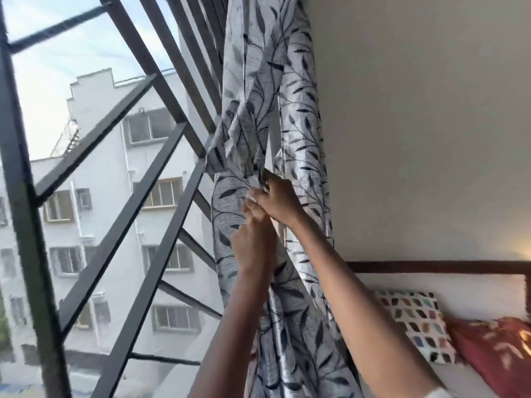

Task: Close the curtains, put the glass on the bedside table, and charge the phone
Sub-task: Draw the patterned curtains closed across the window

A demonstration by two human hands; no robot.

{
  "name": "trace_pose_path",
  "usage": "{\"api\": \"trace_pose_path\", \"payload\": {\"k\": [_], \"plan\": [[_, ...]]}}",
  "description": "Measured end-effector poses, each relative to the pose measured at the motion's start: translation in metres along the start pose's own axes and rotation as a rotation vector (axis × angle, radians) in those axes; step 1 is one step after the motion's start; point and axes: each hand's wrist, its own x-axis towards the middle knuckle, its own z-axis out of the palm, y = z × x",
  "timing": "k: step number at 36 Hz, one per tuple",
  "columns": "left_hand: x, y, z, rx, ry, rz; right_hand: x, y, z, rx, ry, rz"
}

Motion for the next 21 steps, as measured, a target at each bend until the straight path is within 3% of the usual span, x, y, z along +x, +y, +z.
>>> {"api": "trace_pose_path", "payload": {"k": [7,12,17,21], "plan": [[-0.032,-0.032,-0.063,0.042,0.110,-0.140,-0.013,-0.076,0.003,0.048,-0.103,-0.179],[-0.053,-0.042,-0.078,-0.101,0.265,-0.269,-0.023,-0.110,0.006,0.124,-0.182,-0.300],[-0.057,-0.051,-0.058,-0.079,0.303,-0.257,-0.030,-0.112,0.010,0.245,-0.159,-0.318],[-0.051,-0.050,-0.048,-0.100,0.321,-0.238,-0.025,-0.094,0.019,0.259,-0.185,-0.188]]}}
